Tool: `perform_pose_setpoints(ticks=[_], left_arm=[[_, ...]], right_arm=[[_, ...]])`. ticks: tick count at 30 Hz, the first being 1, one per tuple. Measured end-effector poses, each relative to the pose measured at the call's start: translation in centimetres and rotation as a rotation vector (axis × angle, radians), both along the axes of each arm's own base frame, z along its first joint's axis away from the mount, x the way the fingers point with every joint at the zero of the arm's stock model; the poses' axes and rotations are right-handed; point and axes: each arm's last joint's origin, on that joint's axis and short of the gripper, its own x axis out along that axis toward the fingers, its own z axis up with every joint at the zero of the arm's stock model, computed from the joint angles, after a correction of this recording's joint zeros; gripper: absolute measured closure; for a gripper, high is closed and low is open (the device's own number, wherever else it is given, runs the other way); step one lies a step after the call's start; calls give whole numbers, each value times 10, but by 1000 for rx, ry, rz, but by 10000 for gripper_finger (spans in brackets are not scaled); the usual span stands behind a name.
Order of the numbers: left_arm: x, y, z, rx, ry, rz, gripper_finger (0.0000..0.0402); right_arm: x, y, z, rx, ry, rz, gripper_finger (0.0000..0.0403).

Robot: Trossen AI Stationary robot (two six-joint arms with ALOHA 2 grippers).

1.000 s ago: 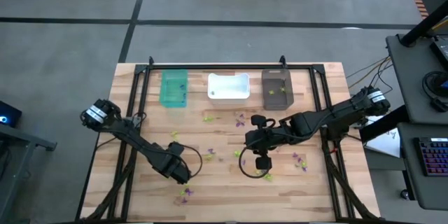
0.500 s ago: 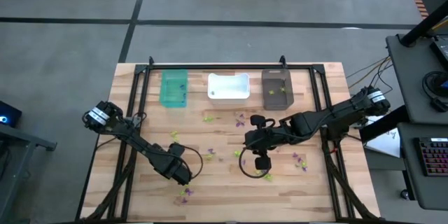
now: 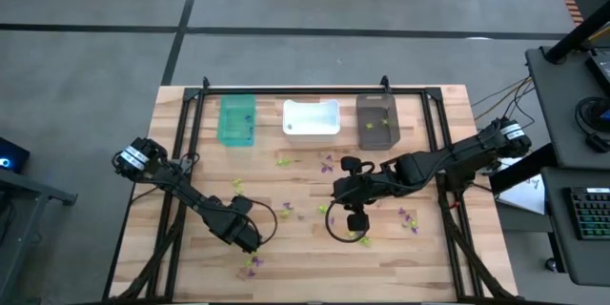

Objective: Sort Halloween decoration
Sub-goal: Put the white skull toy into the white bin

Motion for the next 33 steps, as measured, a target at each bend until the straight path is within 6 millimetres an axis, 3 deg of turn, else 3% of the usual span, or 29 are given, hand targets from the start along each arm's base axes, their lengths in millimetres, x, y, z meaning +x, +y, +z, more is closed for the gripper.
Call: perform_pose_setpoints(ticks=[10,21,27,33], left_arm=[[12,-5,23,15,-116,-107,336],[51,-6,79,148,-325,-417,336],[80,14,117,275,-390,-594,336],[108,60,147,431,-382,-689,336]], right_arm=[[-1,0,-1,-5,17,1,346],[-22,-7,-11,-33,250,-55,346],[-31,-9,-17,-31,347,-113,346],[-38,-6,-14,-44,360,-91,346]])
